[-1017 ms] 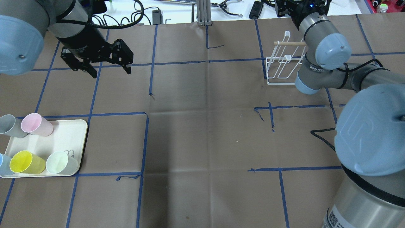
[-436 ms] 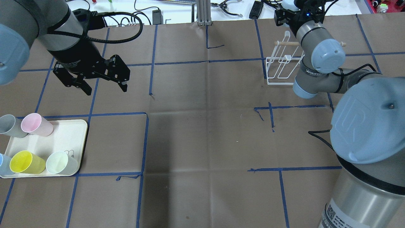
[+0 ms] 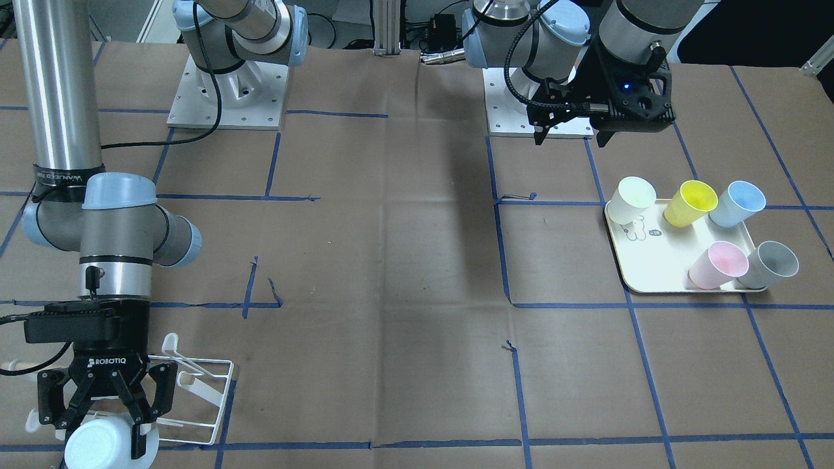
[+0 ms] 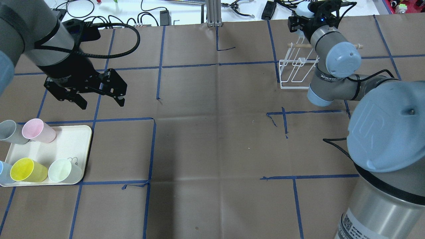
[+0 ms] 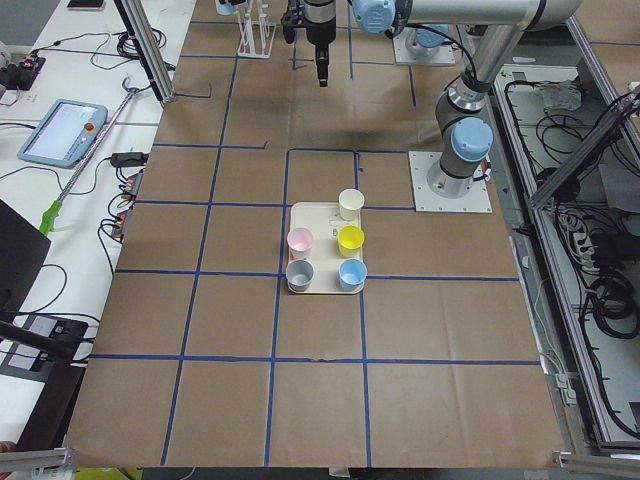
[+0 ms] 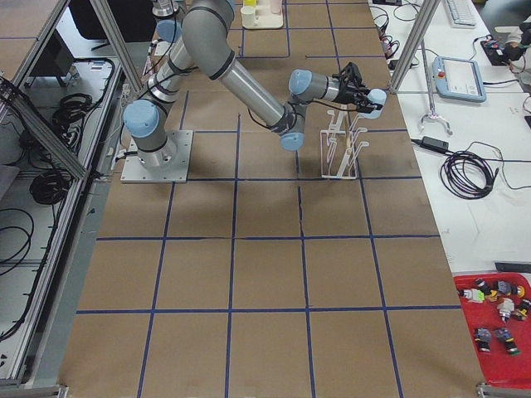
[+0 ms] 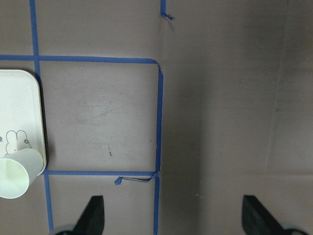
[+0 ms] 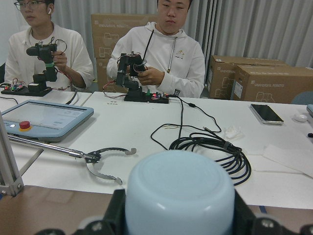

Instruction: Transfer IKEA cup to right arm and place on rack

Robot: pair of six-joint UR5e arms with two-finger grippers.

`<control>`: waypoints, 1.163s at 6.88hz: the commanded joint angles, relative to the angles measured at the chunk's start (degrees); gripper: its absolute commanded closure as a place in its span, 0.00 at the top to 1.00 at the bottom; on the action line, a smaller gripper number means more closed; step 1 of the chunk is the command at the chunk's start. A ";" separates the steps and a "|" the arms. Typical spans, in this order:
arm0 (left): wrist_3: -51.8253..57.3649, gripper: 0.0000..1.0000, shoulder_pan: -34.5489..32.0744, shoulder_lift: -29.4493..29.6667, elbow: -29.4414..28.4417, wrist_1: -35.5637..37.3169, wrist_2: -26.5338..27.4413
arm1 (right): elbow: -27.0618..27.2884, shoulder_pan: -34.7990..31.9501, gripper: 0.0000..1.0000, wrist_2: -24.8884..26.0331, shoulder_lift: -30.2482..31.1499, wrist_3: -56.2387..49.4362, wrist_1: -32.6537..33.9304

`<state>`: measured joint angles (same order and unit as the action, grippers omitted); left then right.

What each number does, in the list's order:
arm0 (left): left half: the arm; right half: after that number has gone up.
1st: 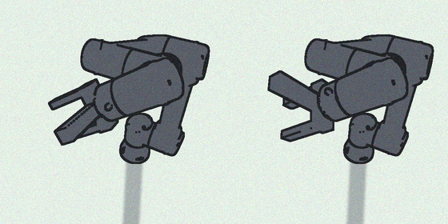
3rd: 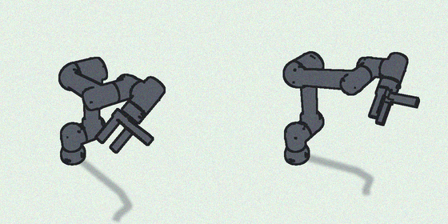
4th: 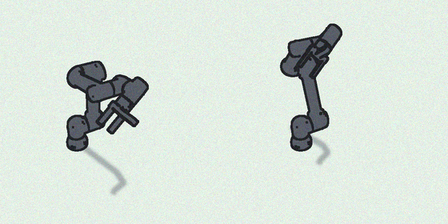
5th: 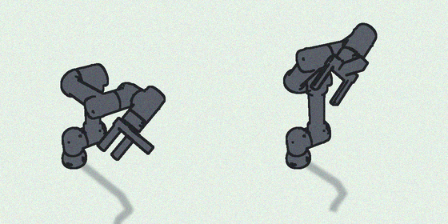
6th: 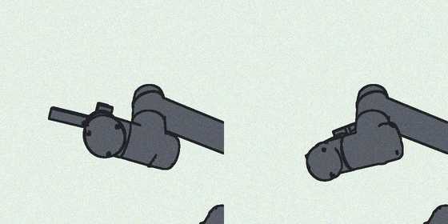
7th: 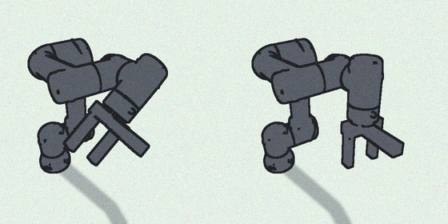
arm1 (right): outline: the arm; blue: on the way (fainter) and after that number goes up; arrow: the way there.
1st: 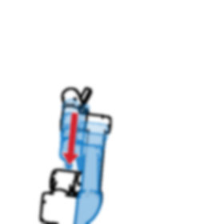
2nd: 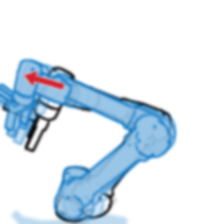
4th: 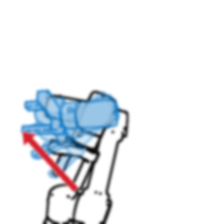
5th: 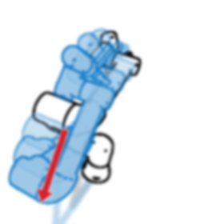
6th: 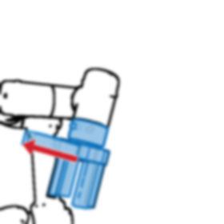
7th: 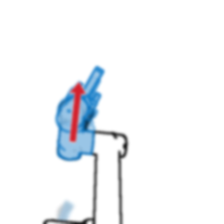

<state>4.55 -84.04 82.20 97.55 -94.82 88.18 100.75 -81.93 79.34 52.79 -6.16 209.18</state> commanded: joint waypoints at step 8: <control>32.26 0.99 27.33 -10.74 20.65 10.16 6.57 | 1.99 -0.08 1.00 0.11 0.12 0.80 -0.18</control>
<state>34.67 -58.47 71.42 116.16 -87.13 94.89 102.73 -82.00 79.51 52.91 -5.43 209.01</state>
